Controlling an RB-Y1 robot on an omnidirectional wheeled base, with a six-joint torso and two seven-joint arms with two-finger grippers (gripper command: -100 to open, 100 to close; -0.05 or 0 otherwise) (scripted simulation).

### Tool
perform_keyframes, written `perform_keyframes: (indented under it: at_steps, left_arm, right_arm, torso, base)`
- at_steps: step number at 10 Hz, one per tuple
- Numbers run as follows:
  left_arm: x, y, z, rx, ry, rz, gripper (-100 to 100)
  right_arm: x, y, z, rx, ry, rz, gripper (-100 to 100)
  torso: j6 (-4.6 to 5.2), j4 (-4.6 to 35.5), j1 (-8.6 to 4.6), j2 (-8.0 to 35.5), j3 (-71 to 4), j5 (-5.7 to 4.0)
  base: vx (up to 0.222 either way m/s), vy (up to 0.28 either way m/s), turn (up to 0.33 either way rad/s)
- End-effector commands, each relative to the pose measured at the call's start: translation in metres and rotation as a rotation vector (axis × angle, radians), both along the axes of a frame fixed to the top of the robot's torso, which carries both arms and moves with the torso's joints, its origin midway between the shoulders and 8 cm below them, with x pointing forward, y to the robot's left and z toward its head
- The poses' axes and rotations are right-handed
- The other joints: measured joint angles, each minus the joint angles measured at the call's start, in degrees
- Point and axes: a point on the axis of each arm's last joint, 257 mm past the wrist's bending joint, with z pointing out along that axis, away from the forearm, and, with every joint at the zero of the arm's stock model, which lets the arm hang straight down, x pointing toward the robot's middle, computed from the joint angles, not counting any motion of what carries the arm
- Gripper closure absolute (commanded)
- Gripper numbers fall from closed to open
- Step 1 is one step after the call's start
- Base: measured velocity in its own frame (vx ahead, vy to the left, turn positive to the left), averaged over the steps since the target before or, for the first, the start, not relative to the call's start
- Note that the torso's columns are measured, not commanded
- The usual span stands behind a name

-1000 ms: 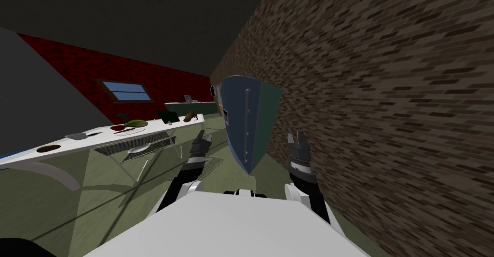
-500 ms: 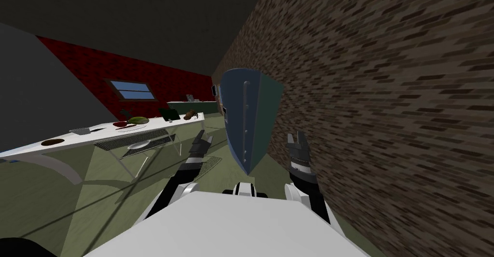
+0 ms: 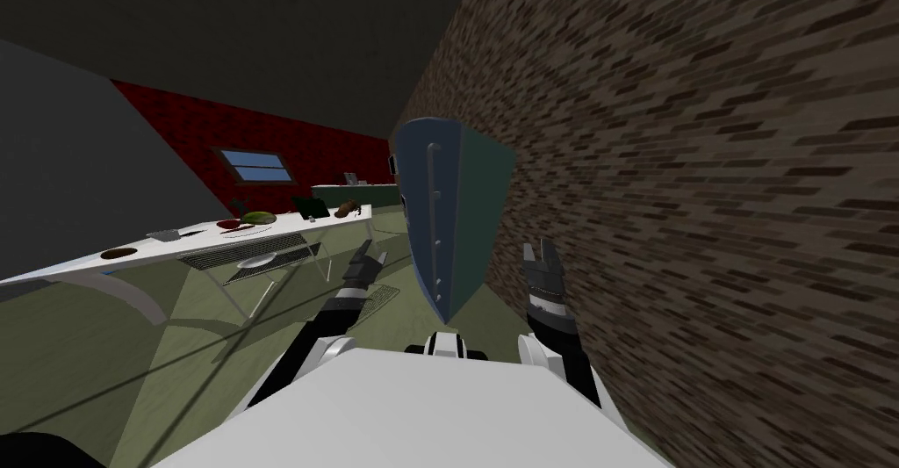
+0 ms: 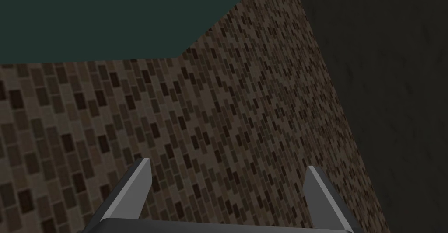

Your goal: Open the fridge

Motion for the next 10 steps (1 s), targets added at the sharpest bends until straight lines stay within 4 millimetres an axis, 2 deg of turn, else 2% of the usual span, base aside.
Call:
perform_keyframes:
  at_steps: [1, 10]
  left_arm:
    - [0.001, 0.005, -0.01, -0.041, 0.039, -0.001, -100]
    - [-0.001, 0.019, -0.051, -0.213, 0.203, -0.013, -100]
  right_arm:
    - [0.0, 0.0, 0.0, 0.0, 0.0, 0.0, 0]
    - [0.0, 0.0, 0.0, 0.0, 0.0, 0.0, 0]
  torso:
    - [-0.01, 0.01, 0.07, 0.05, 0.02, 0.02]
    - [-0.01, 0.0, -0.09, 0.02, 0.01, -0.03]
  base:
    - [0.069, -0.097, 0.066]
    - [0.073, -0.139, 0.08]
